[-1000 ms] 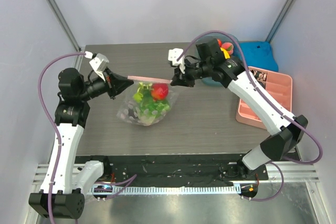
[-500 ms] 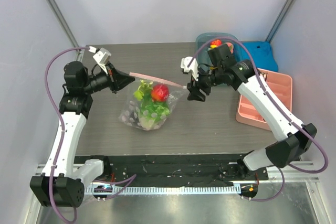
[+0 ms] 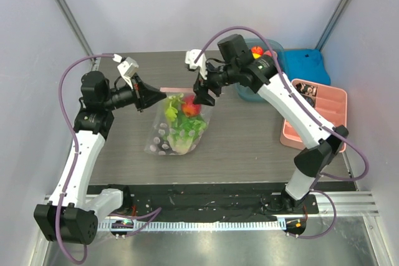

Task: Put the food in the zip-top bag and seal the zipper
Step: Place the zipper food storage bag at the center of the board.

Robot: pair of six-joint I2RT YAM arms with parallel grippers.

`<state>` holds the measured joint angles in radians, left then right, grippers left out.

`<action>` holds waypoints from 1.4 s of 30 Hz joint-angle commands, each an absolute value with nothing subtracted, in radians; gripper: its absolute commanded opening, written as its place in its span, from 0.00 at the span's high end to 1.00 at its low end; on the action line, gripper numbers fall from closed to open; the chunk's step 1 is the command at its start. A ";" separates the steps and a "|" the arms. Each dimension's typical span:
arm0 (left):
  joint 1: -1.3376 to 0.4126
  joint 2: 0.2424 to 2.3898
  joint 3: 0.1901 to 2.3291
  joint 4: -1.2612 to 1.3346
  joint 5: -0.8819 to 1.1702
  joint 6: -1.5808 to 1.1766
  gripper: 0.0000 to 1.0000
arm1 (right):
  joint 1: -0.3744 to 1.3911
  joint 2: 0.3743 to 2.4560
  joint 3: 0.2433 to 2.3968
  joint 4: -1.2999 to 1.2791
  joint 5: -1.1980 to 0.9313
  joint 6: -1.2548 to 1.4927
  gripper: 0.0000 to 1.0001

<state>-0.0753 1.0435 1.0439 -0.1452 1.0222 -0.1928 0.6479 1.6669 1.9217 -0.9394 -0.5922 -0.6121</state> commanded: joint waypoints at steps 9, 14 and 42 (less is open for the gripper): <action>-0.110 1.055 1.101 -0.069 0.985 -0.188 1.00 | 0.716 1.804 2.068 -1.032 -0.678 -0.703 0.77; -0.110 1.089 1.115 -0.041 0.862 -0.299 1.00 | 0.721 1.822 2.069 -1.080 -0.726 -0.495 0.99; -0.069 1.010 1.212 -0.290 0.180 -0.158 0.00 | 0.629 1.928 1.882 0.034 0.101 1.337 0.99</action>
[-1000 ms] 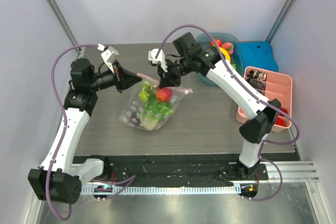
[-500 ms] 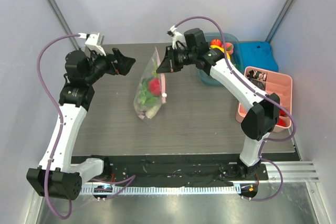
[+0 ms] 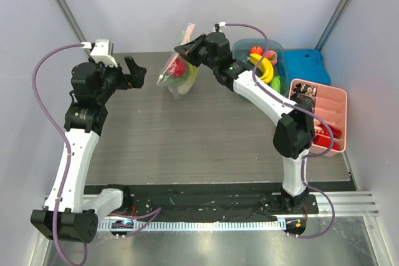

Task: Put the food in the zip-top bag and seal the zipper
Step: Place the zipper food storage bag at the center of the board.

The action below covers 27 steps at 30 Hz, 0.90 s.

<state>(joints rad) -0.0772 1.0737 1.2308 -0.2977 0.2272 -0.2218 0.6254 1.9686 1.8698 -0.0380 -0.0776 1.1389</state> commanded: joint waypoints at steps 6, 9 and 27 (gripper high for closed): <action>-0.069 0.959 1.160 -0.311 0.164 -0.150 0.00 | 0.647 1.789 1.538 -0.092 0.101 1.393 0.99; -0.069 0.946 1.140 -0.330 0.164 -0.147 0.00 | 0.640 1.685 1.306 -0.098 0.033 1.313 0.99; -0.067 1.002 1.098 -0.478 0.299 -0.227 0.00 | 0.592 1.360 0.851 -0.124 -0.339 0.792 0.06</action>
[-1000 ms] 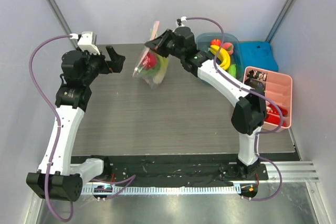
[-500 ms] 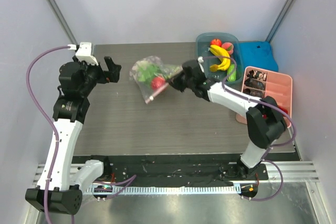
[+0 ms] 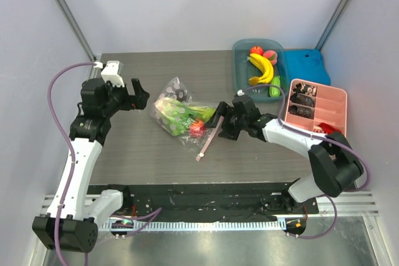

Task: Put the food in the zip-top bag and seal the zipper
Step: Place the zipper food storage bag at the center of the board, then reset both arms

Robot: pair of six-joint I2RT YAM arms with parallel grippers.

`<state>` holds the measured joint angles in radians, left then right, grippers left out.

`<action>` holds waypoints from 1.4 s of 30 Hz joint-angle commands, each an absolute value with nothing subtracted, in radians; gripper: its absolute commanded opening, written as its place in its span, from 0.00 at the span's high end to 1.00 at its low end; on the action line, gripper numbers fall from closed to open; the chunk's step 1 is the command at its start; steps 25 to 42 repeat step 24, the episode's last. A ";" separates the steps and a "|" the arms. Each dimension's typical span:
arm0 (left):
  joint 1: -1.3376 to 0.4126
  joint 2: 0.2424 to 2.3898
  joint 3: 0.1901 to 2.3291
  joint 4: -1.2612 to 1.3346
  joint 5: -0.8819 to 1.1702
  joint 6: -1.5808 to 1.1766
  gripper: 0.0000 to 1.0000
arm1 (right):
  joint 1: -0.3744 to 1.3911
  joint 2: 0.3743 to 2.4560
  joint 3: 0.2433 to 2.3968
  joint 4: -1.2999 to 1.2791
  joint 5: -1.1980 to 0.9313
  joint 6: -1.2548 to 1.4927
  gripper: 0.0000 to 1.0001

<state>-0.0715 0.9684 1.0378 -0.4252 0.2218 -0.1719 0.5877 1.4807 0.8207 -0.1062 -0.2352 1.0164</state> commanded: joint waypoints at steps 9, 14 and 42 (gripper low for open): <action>-0.068 1.267 1.416 -0.840 0.436 -0.250 0.00 | 0.486 1.249 1.064 -0.187 -0.249 0.507 0.00; -0.066 1.386 1.611 -0.935 0.351 -0.221 0.00 | 0.306 1.398 1.314 -0.227 -0.250 0.399 0.00; -0.066 1.641 1.856 -1.055 0.284 -0.081 0.00 | -0.036 1.620 1.546 -0.262 -0.387 0.459 0.01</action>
